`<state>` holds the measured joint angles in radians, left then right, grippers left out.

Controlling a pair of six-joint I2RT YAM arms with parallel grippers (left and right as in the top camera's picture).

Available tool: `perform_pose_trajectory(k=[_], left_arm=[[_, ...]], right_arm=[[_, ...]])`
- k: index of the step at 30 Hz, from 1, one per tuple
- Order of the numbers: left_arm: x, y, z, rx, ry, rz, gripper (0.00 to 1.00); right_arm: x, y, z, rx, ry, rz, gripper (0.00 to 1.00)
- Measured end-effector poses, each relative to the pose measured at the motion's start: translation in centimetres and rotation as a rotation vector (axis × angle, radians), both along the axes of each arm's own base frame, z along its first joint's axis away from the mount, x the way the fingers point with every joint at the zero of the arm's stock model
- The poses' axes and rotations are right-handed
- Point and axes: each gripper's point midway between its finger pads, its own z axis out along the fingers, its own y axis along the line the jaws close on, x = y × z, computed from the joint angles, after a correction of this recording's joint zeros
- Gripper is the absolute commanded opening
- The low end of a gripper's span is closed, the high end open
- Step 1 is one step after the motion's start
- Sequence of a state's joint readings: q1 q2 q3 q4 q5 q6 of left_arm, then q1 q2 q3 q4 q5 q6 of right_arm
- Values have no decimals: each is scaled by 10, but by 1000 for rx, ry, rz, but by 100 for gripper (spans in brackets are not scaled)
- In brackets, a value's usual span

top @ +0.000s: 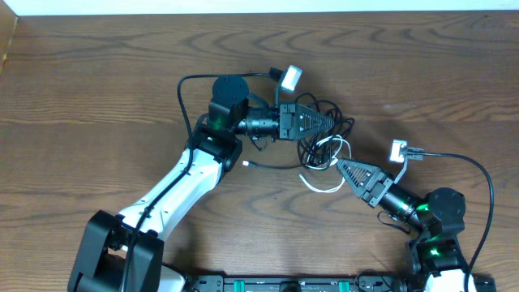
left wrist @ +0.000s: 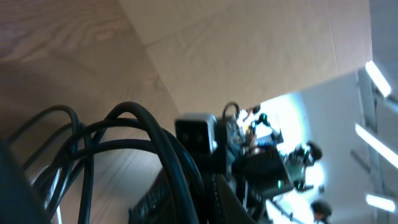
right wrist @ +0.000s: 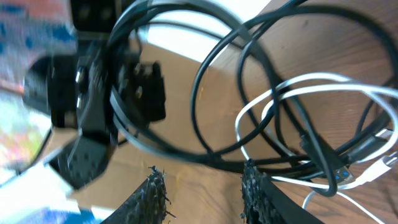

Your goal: Untangle cables

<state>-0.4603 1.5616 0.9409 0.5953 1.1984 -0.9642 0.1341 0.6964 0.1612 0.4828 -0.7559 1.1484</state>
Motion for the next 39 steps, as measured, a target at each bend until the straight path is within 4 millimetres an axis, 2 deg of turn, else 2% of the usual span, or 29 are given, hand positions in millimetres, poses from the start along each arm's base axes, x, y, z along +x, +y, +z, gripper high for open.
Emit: perform_pose_trajectory(k=[7, 15, 26, 30, 34, 36, 38, 39], left_arm=[[-14, -5, 1, -13, -104, -72, 8], [-45, -27, 2, -31, -193, -170, 8], [-64, -41, 9, -66, -262, -225, 8], [-74, -47, 9, -70, -262, -253, 8], [-76, -48, 10, -72, -265, -258, 8], [-76, -48, 10, -74, -267, -258, 8], [-76, -48, 11, -77, -275, -258, 8], [-76, -48, 12, -82, -284, -257, 8]], right_arm=[[7, -6, 0, 84, 102, -60, 28], [7, -7, -3, 131, 173, -67, 27], [11, -6, -31, 127, 309, -81, 27], [14, -6, -28, 130, 294, -80, 27], [15, -6, -25, 135, 276, -82, 27], [15, -6, -25, 134, 279, -83, 22], [15, -6, -28, 127, 283, -83, 6], [14, -7, -29, 121, 288, -83, 1]])
